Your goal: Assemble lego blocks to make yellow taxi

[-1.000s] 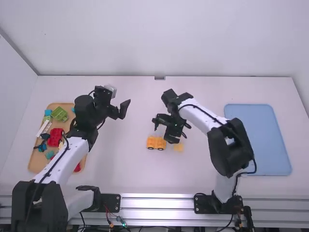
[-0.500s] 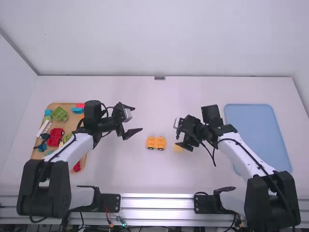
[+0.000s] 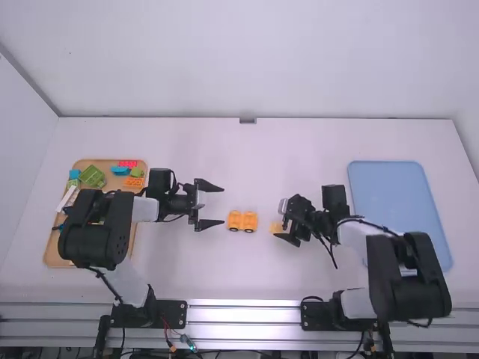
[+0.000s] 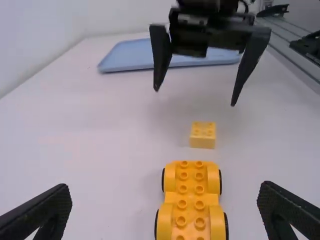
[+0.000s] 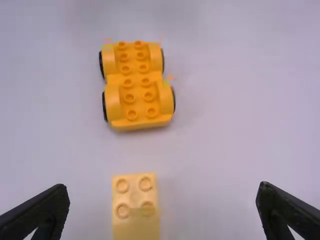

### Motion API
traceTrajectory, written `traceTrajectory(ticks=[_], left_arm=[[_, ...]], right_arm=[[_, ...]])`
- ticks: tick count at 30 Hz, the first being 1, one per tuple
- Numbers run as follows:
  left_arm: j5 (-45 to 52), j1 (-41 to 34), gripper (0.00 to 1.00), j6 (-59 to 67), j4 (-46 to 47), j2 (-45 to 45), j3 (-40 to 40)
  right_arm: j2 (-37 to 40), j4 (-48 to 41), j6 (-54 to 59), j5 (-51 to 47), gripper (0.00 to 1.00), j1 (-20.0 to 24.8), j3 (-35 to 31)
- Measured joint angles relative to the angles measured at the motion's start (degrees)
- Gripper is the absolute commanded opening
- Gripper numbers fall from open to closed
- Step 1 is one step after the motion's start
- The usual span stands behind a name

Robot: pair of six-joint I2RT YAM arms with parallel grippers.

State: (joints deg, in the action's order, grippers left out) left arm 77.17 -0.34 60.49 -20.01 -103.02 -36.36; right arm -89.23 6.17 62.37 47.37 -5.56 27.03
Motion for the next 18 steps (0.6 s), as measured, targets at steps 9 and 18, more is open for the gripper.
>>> traceTrajectory(ticks=[9, 18], left_arm=[[2.49, 0.00, 0.99, -0.68, -0.96, 0.00, -0.02], [3.19, 0.00, 0.99, -0.87, -1.53, 0.00, 0.00]], right_arm=[[-13.86, 7.37, 7.50, 7.52, 0.89, 3.96, 0.02], [-20.15, 14.32, 5.84, 8.44, 0.71, 3.98, 0.02]])
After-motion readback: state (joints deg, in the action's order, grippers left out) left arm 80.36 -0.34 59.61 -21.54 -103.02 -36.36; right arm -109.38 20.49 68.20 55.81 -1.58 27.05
